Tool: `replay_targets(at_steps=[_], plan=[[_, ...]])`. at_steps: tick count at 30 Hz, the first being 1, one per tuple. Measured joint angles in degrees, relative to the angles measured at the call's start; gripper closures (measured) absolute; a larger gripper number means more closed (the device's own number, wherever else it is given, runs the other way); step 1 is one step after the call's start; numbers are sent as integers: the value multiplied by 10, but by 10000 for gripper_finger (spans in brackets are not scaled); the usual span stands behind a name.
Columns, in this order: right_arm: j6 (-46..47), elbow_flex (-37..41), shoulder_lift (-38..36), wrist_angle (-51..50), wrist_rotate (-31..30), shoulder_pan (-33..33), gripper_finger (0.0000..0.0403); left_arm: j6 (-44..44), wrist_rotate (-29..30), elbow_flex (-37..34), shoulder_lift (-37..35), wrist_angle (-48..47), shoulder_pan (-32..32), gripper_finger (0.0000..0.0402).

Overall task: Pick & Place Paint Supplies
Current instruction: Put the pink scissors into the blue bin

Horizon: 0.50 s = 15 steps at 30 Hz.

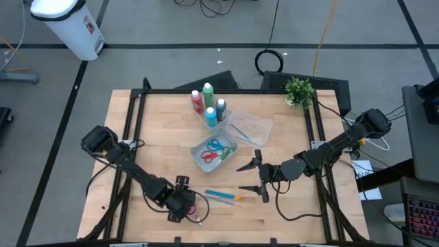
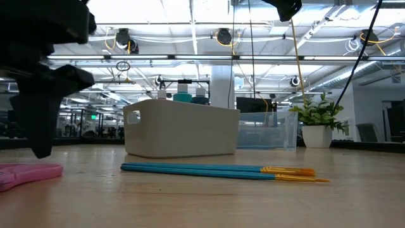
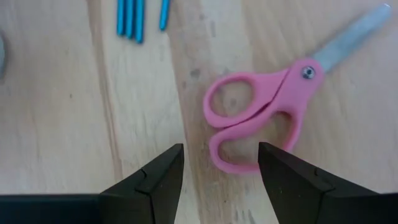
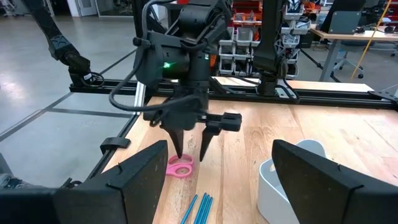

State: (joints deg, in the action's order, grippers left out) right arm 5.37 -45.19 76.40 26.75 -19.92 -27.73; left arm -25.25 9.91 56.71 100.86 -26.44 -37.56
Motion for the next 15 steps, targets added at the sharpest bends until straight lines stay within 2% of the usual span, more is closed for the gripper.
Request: replay_targets(at_steps=[9,15], plan=[[0,0,0,0,0,0,124,164,47,1,0,99,-31,188],[0,0,0,0,0,0,124,192,48,1,0,92,-24,188]])
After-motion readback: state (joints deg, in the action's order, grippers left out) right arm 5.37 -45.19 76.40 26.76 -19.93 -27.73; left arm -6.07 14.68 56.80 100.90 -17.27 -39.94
